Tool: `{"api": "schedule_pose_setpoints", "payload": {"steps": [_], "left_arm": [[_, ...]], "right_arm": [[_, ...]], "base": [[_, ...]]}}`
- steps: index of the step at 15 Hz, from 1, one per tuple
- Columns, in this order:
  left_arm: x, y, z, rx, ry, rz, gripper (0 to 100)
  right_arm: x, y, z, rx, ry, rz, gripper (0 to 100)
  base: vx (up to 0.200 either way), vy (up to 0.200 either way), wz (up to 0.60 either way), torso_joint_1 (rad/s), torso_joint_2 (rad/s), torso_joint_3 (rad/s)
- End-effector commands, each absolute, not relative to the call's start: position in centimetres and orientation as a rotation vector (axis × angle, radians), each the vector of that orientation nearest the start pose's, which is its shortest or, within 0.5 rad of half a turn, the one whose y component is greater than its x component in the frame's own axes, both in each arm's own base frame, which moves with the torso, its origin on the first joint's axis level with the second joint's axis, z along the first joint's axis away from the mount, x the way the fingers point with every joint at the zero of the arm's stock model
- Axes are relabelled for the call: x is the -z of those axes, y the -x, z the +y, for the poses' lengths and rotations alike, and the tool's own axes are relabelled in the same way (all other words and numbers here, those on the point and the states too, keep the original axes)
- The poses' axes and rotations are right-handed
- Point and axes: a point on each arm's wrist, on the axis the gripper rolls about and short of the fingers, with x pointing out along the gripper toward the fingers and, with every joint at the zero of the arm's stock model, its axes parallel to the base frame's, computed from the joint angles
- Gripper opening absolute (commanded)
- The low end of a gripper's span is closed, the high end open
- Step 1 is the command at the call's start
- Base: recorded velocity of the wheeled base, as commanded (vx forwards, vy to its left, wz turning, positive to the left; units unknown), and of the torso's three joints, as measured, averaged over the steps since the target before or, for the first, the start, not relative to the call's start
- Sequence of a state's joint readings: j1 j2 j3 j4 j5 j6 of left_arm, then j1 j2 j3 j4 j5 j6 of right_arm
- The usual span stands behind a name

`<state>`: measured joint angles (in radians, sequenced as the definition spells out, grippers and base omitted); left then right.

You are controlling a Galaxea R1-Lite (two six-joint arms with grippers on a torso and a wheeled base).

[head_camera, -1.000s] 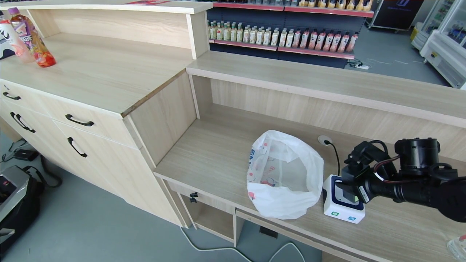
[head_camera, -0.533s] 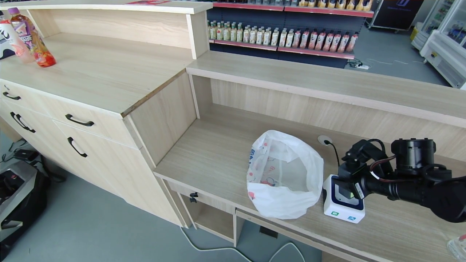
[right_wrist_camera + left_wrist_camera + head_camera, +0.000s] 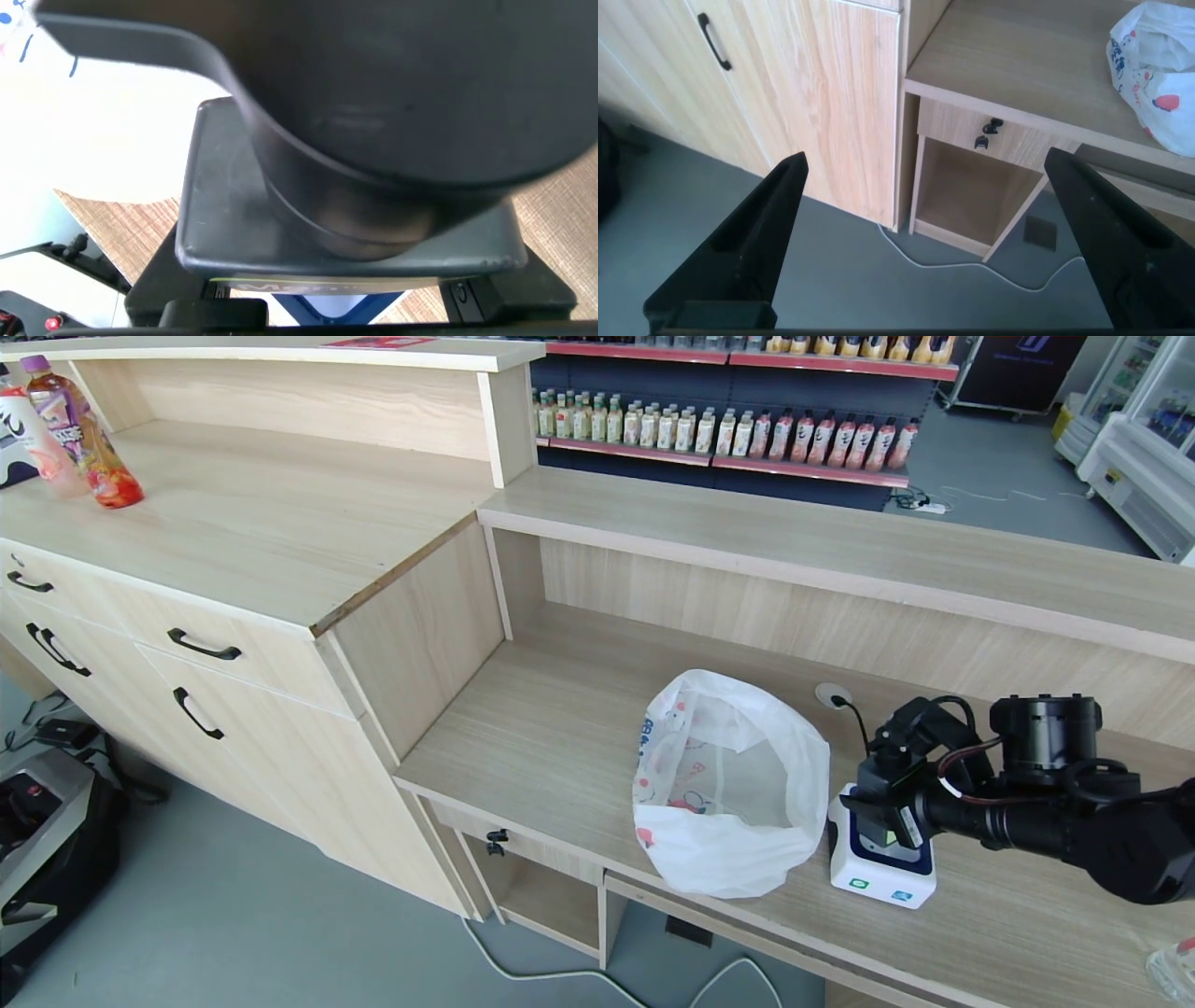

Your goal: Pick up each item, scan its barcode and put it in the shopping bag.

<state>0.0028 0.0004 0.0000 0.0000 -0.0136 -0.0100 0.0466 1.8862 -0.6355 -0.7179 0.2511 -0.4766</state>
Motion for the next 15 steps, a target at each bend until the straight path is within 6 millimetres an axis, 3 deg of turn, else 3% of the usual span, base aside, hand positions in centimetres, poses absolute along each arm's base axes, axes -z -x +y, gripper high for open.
{"api": "schedule_pose_setpoints", "payload": {"steps": [1,8,12,15], "left_arm": [[-7.5,2.3,0.0,0.011,0.011,0.0,100],[-7.5,2.3,0.0,0.011,0.011,0.0,100],[-7.5,2.3,0.0,0.011,0.011,0.0,100],[-7.5,2.3,0.0,0.011,0.011,0.0,100]], "right_arm": [[-9.1,-30.7,2.0,-0.412,0.408,0.451,0],[-9.4,-30.6,2.0,-0.409,0.409,0.442,0],[-15.5,-27.8,1.3,-0.337,0.445,0.25,0],[-18.4,-24.0,-1.3,-0.137,0.493,0.203,0]], "base": [[0.0,0.0,0.0,0.0,0.0,0.0],[0.0,0.0,0.0,0.0,0.0,0.0],[0.0,0.0,0.0,0.0,0.0,0.0],[0.0,0.0,0.0,0.0,0.0,0.0]]}}
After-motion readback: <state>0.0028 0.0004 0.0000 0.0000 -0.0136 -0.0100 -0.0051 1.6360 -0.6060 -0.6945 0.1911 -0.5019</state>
